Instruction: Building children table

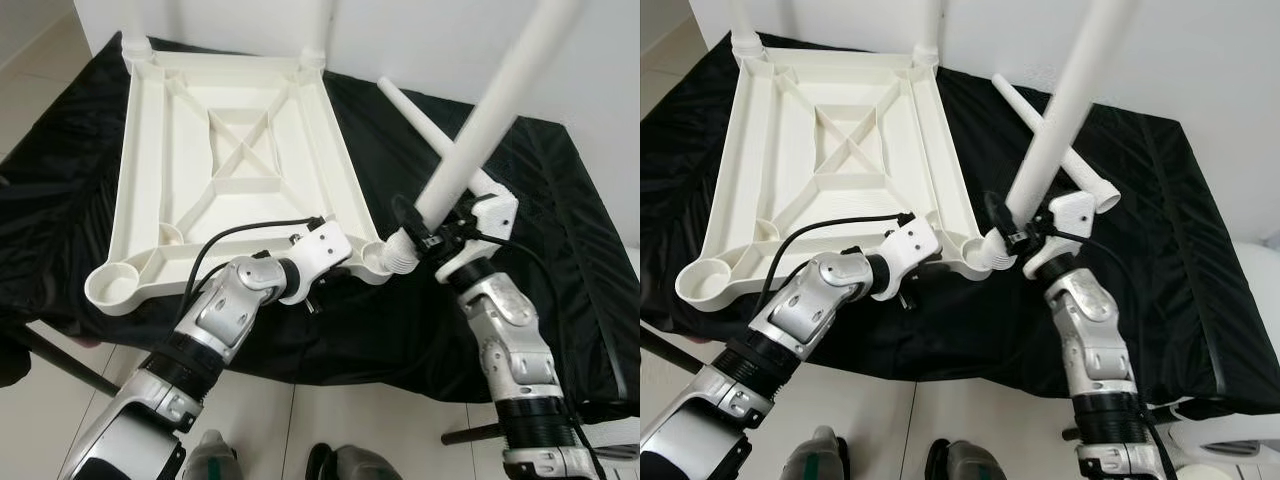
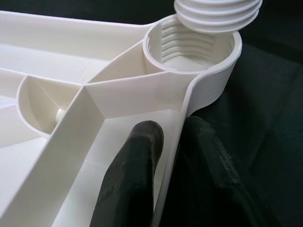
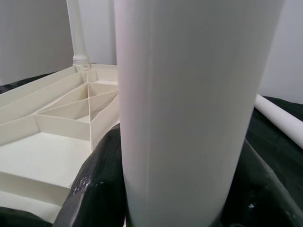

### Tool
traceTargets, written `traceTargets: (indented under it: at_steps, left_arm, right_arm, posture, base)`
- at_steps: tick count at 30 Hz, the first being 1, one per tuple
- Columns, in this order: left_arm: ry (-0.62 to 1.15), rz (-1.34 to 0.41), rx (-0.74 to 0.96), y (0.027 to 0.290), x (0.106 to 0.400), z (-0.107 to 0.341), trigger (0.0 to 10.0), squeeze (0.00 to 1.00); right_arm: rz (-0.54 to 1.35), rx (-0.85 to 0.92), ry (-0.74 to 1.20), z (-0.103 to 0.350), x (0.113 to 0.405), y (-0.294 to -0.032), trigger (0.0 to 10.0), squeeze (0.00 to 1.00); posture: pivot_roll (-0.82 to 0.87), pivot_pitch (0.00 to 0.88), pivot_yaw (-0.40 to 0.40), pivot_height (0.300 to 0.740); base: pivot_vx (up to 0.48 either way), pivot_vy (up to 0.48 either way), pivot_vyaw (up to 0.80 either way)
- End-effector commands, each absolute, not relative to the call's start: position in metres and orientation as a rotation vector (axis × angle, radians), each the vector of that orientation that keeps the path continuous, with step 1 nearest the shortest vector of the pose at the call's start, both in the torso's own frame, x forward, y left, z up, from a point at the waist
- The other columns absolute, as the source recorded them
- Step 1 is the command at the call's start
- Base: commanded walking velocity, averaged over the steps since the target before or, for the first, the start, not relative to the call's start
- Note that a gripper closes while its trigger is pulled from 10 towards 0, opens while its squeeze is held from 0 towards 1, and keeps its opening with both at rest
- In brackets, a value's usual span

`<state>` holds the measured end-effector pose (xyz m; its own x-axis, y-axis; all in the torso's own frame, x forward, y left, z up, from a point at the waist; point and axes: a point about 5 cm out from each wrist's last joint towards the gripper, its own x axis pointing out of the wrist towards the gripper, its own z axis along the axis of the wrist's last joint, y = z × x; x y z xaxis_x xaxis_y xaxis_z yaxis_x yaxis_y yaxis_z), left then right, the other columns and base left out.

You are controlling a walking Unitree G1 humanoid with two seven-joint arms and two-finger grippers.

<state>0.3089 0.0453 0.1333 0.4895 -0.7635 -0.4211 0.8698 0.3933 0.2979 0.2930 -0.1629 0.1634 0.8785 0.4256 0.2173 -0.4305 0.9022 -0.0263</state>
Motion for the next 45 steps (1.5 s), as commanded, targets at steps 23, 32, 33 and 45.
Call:
traceTargets:
  at_steps: [23,32,33,45]
  left_arm:
    - [0.232,-1.047,0.546,0.046,0.31,0.134,10.0,0.0]
    - [0.228,-1.046,0.542,0.045,0.31,0.135,10.0,0.0]
    - [0.228,-1.045,0.542,0.045,0.31,0.135,10.0,0.0]
    - [0.227,-1.049,0.538,0.044,0.309,0.135,10.0,0.0]
  right_arm:
    - [0.629,0.089,-0.076,0.137,0.288,-0.141,10.0,0.0]
    - [0.556,0.091,-0.058,0.131,0.3,-0.143,10.0,0.0]
    - [0.54,0.086,-0.052,0.13,0.302,-0.144,10.0,0.0]
    - [0.546,0.106,-0.029,0.119,0.298,-0.134,10.0,0.0]
  posture:
    - [0.06,0.085,-0.103,0.74]
    - [0.06,0.088,-0.105,0.74]
    - [0.06,0.089,-0.106,0.74]
    - [0.06,0.097,-0.104,0.74]
  base:
    - [0.0,0.0,0.0]
    - [0.0,0.0,0.0]
    - [0.0,0.0,0.0]
    - [0.0,0.0,0.0]
